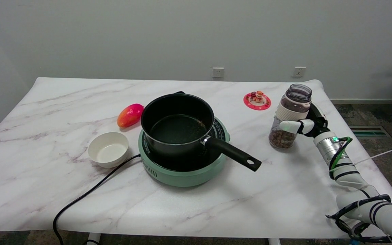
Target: Pick up the bottle.
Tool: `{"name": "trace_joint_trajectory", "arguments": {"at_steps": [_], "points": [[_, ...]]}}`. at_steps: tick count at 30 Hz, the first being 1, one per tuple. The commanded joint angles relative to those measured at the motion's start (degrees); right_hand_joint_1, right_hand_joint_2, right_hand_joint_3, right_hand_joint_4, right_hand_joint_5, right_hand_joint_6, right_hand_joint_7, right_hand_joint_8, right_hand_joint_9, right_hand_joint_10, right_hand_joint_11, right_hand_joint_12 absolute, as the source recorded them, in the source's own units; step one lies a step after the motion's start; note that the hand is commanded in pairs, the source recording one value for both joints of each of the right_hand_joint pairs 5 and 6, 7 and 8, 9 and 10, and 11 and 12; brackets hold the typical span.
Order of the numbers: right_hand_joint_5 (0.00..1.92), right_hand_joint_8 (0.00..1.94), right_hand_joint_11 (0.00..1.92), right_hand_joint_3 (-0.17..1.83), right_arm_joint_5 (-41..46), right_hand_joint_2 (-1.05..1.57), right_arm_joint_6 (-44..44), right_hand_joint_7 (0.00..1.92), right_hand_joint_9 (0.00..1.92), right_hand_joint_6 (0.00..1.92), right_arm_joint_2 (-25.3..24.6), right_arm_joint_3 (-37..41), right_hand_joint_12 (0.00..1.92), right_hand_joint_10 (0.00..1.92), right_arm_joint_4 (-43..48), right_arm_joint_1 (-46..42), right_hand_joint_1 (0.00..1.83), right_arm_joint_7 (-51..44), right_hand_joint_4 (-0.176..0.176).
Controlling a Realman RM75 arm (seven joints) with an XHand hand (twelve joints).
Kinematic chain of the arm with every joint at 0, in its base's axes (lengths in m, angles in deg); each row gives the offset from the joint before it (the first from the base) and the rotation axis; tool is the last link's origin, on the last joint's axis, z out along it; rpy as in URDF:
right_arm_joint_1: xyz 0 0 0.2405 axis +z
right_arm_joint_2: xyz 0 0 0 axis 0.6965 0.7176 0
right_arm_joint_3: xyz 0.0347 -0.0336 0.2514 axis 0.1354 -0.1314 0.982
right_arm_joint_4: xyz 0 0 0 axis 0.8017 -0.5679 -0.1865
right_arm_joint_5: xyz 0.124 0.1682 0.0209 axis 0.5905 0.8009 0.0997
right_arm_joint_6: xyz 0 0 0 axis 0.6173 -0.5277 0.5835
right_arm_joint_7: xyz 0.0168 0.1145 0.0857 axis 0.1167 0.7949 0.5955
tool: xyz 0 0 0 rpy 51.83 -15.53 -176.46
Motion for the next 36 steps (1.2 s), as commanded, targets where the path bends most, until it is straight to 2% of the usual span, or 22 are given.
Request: {"name": "trace_joint_trajectory", "arguments": {"at_steps": [1, 8, 13, 20, 27, 30, 36], "points": [[1.75, 1.90, 1.19, 0.50, 0.57, 0.97, -1.56, 1.90, 1.37, 1.75, 0.85, 0.56, 1.19, 1.37, 2.59, 0.90, 1.52, -0.23, 0.000], [1.84, 1.92, 1.23, 0.46, -2.06, 1.10, -5.37, 1.92, 1.40, 1.84, 2.79, -0.82, 1.23, 1.40, 6.79, 4.87, 1.52, -0.60, 0.000], [1.88, 1.92, 1.25, 0.42, -9.32, 1.16, -7.32, 1.92, 1.44, 1.88, 4.22, -0.82, 1.25, 1.44, 10.02, 9.17, 1.51, -0.91, 0.000], [1.92, 1.92, 1.27, 0.35, -14.44, 1.26, -14.89, 1.92, 1.45, 1.92, 3.48, -1.83, 1.27, 1.45, 15.56, 13.50, 1.47, -4.00, 0.000], [1.92, 1.92, 1.28, 0.43, -15.22, 1.33, -17.33, 1.92, 1.47, 1.92, 1.85, -2.52, 1.28, 1.47, 17.00, 16.77, 1.46, -10.04, 0.000], [1.92, 1.92, 1.29, 0.54, -14.94, 1.35, -18.73, 1.92, 1.49, 1.92, 1.85, -2.18, 1.29, 1.49, 18.65, 16.62, 1.47, -10.51, 0.000], [1.92, 1.92, 1.30, 0.56, -15.81, 1.41, -20.69, 1.92, 1.52, 1.92, 1.93, -0.38, 1.30, 1.52, 21.53, 16.49, 1.45, -15.22, 0.000]]}}
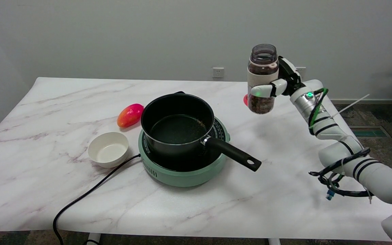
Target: Pick up the bottle.
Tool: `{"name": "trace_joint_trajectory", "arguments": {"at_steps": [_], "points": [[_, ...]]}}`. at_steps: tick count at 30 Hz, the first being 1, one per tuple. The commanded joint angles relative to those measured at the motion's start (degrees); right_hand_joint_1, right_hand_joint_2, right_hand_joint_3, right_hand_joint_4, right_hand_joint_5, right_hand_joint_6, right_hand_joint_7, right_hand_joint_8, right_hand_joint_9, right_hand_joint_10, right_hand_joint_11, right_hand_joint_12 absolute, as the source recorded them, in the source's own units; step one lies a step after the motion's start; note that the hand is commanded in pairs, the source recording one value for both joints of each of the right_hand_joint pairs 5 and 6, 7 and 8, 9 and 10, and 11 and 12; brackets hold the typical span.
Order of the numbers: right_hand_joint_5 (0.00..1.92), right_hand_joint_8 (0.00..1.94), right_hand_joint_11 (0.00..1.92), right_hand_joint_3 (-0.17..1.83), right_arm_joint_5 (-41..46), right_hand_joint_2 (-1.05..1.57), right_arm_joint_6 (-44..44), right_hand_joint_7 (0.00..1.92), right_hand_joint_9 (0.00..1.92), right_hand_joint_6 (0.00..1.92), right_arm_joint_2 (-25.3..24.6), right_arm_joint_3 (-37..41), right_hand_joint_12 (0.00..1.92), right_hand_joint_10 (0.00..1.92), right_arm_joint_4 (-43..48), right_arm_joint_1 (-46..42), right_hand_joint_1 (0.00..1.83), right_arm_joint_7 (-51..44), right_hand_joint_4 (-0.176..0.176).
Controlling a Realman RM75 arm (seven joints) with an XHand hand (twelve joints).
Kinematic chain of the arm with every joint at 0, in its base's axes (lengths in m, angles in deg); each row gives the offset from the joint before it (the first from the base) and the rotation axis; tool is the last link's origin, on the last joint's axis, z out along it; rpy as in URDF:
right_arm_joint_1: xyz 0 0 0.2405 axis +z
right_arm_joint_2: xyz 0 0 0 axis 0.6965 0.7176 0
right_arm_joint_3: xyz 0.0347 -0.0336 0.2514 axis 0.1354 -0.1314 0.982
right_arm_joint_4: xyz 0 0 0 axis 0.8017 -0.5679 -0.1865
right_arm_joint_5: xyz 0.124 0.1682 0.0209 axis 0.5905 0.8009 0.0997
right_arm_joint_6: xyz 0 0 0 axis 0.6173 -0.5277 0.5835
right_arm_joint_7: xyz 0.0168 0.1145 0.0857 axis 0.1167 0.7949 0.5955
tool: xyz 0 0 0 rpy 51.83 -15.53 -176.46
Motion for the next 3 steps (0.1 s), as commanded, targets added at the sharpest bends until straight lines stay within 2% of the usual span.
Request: {"name": "trace_joint_trajectory", "arguments": {"at_steps": [1, 3], "points": [[1.92, 1.92, 1.30, 0.54, -4.83, 1.43, -7.74, 1.92, 1.54, 1.92, -0.41, 1.70, 1.30, 1.54, 8.37, 4.35, 1.44, -10.70, 0.000], [1.92, 1.92, 1.30, 0.52, -7.51, 1.45, -8.91, 1.92, 1.55, 1.92, -0.33, 3.07, 1.30, 1.55, 9.95, 4.51, 1.43, -13.84, 0.000]]}}
